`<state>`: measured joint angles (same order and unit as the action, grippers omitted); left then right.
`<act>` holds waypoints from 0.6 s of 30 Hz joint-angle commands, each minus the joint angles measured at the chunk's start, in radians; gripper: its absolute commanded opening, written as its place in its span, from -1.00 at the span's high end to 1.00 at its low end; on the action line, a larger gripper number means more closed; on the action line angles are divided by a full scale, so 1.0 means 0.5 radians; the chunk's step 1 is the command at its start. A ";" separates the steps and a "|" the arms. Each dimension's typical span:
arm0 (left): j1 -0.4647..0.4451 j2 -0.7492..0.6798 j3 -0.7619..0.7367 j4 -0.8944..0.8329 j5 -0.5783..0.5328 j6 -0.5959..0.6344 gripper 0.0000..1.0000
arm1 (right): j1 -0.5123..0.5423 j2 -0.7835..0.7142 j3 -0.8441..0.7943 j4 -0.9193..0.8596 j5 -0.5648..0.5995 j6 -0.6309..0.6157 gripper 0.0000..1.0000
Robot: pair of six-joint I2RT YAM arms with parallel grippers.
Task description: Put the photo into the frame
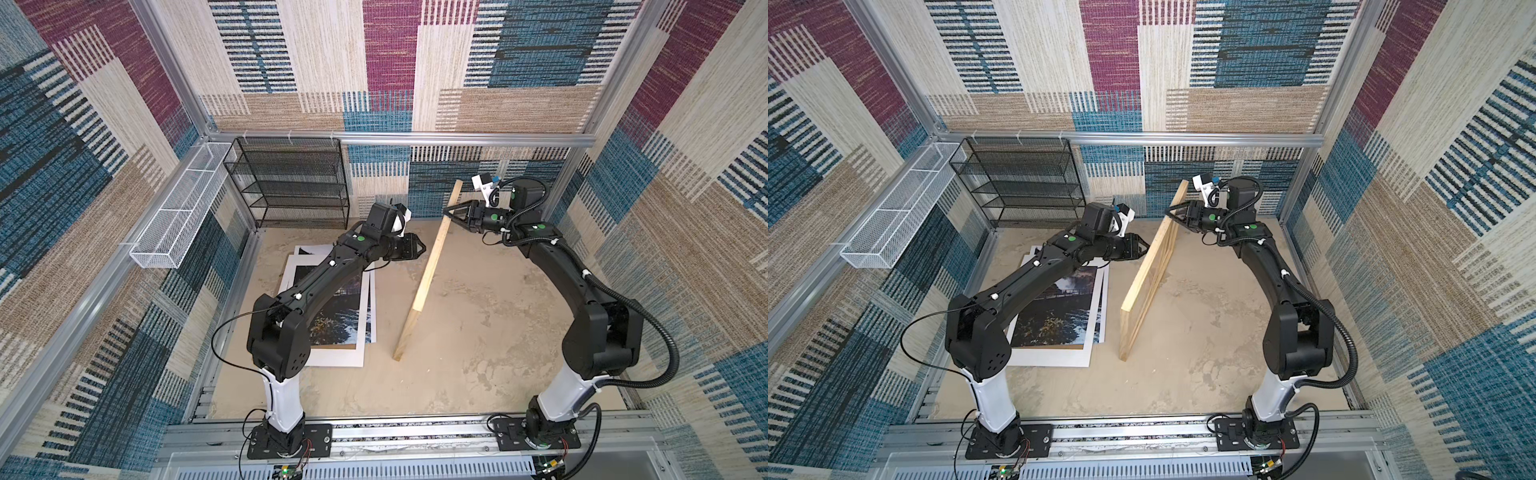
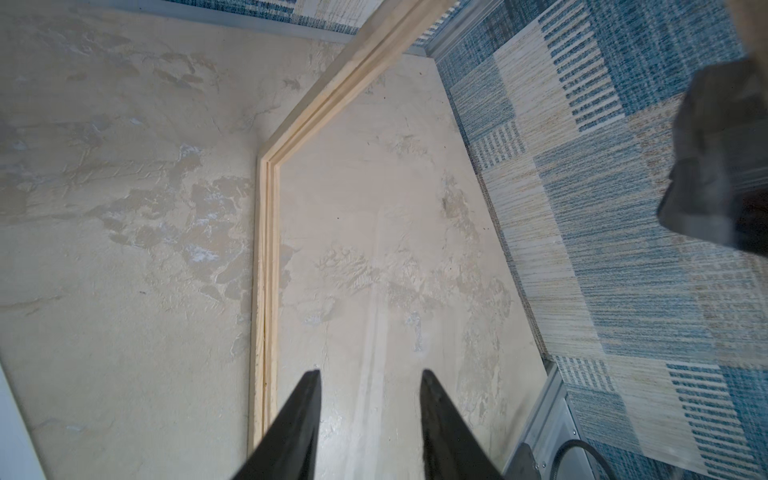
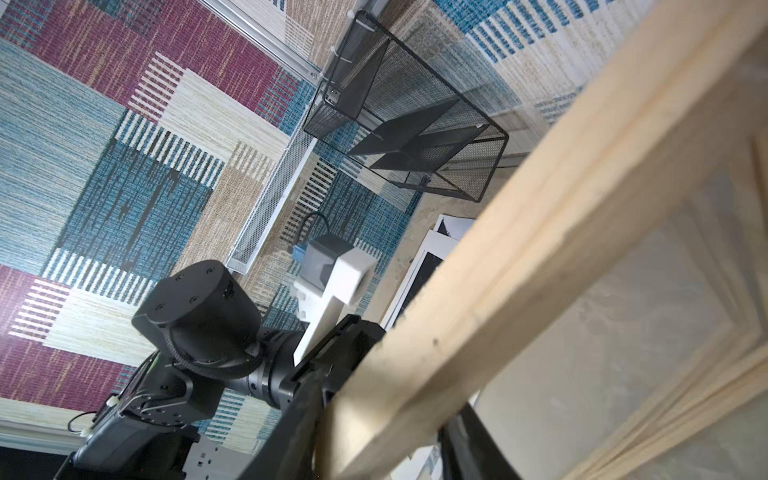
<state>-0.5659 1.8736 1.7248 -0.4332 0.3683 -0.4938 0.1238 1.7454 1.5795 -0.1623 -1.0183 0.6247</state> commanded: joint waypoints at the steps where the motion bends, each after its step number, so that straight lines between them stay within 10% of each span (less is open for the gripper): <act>1: -0.003 -0.047 -0.016 -0.069 -0.133 0.077 0.14 | 0.034 0.081 0.114 0.026 0.100 -0.209 0.31; 18: 0.024 -0.222 -0.127 -0.207 -0.549 0.141 0.07 | 0.081 0.206 0.323 -0.241 0.126 -0.419 0.53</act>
<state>-0.5556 1.7760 1.6642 -0.5209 0.1280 -0.4446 0.1642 1.8599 1.7451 -0.2718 -0.9501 0.4515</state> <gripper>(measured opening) 0.465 0.227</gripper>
